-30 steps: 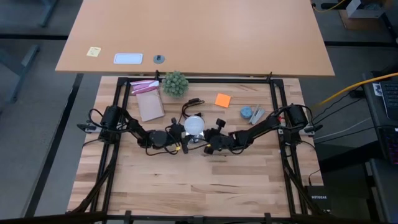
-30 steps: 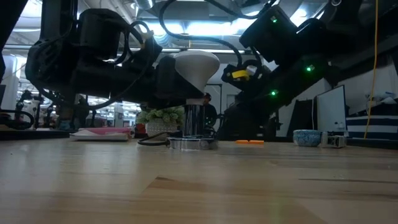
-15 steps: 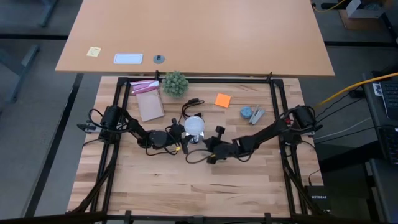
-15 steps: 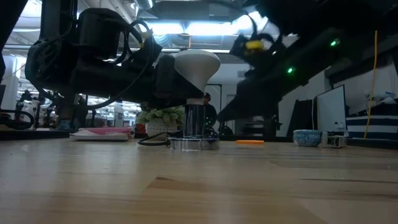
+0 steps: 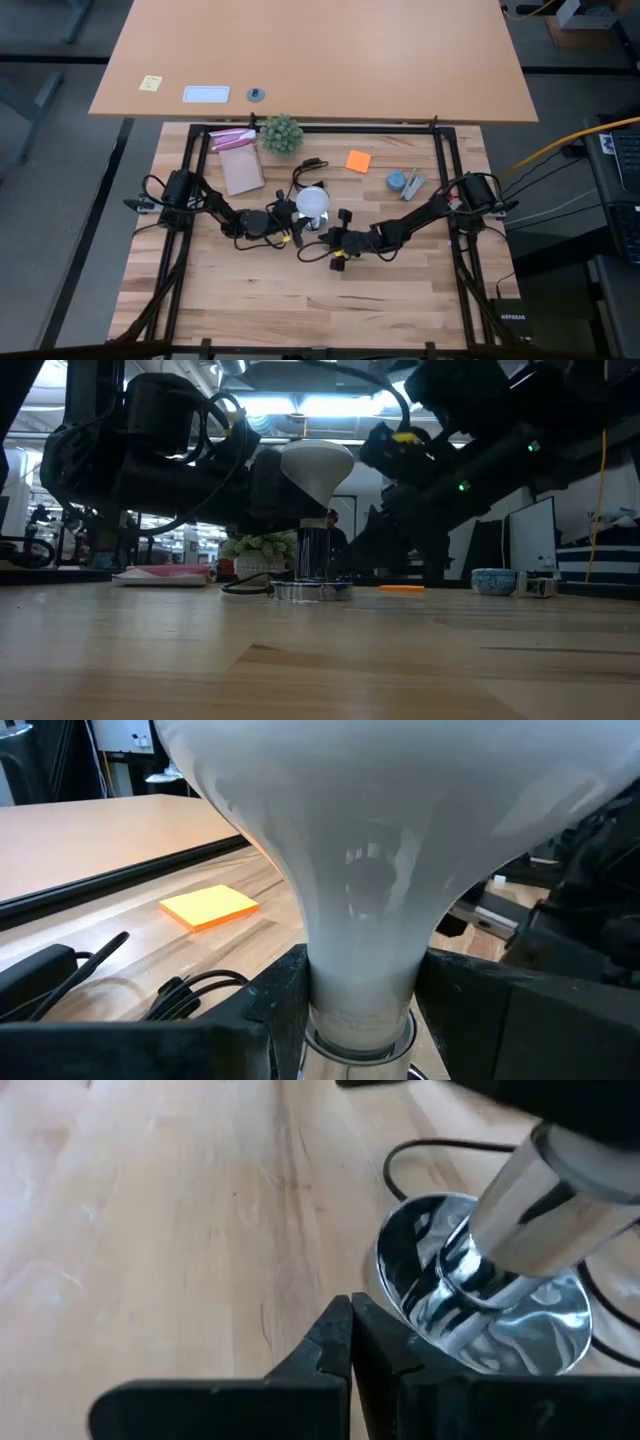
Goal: Screw lightbulb
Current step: Insert the white lightbulb into the silver lamp
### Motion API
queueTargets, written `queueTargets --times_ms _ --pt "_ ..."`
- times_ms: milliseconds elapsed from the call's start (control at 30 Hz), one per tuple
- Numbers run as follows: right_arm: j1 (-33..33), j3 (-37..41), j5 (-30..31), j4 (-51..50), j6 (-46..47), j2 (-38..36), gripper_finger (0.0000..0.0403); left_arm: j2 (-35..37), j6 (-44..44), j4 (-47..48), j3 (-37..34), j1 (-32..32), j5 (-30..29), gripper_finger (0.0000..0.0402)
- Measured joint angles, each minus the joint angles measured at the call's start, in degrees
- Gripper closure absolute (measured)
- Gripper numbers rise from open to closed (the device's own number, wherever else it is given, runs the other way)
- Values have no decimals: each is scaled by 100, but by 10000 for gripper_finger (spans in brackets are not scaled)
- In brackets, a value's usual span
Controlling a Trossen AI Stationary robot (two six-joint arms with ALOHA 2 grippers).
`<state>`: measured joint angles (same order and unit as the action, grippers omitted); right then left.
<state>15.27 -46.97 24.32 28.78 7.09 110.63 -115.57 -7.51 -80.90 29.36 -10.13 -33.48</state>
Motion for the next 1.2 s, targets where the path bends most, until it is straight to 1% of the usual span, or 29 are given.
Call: queueTargets --times_ms 200,367,567,767,1067,1200 --pt "-127 -1 -264 193 45 145 395 2 2 28 0 0 -6 249" --pt "-116 -1 -262 277 50 249 395 2 3 44 2 0 -10 249" --pt "-241 -8 228 -36 32 251 395 2 2 46 2 0 -11 249" --pt "-346 -10 253 -230 150 238 395 2 0 53 0 0 -19 249" --pt "-356 5 1071 -385 164 251 395 0 7 70 -4 13 -117 249" --pt "-363 10 1184 -404 164 251 395 0 4 68 -7 11 -107 249"
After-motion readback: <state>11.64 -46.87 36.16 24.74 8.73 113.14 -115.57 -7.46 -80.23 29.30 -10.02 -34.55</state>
